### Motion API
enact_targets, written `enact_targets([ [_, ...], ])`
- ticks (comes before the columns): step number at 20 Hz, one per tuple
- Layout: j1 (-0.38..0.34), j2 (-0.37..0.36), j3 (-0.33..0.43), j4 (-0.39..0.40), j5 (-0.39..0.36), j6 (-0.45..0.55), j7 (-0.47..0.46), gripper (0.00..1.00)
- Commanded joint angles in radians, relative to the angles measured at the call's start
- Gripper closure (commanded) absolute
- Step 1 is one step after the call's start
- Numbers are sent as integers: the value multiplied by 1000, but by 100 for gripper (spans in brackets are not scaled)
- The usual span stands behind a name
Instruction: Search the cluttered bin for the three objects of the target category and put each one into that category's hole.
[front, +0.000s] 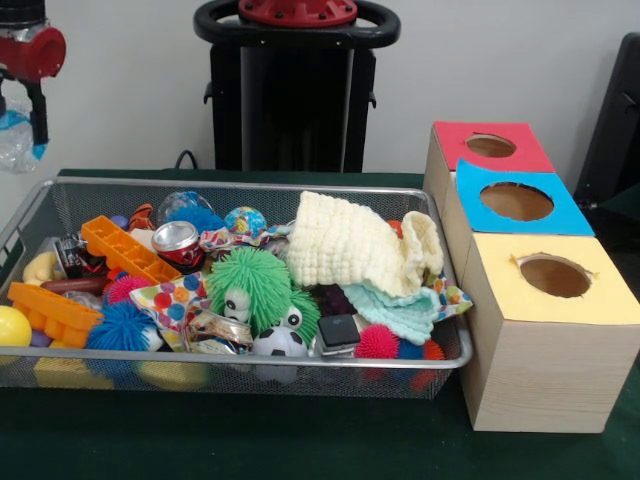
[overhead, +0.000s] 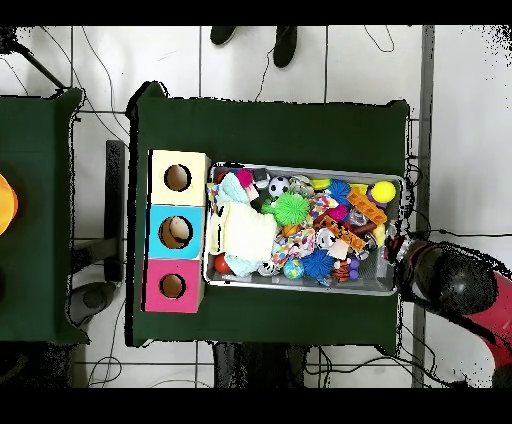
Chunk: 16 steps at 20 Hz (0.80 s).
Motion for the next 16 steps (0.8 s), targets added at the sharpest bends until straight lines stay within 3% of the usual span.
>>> enact_targets([
  [1,57,-34,63,79,45,108,57,100],
  [16,182,11,32,123,83,24,141,100],
])
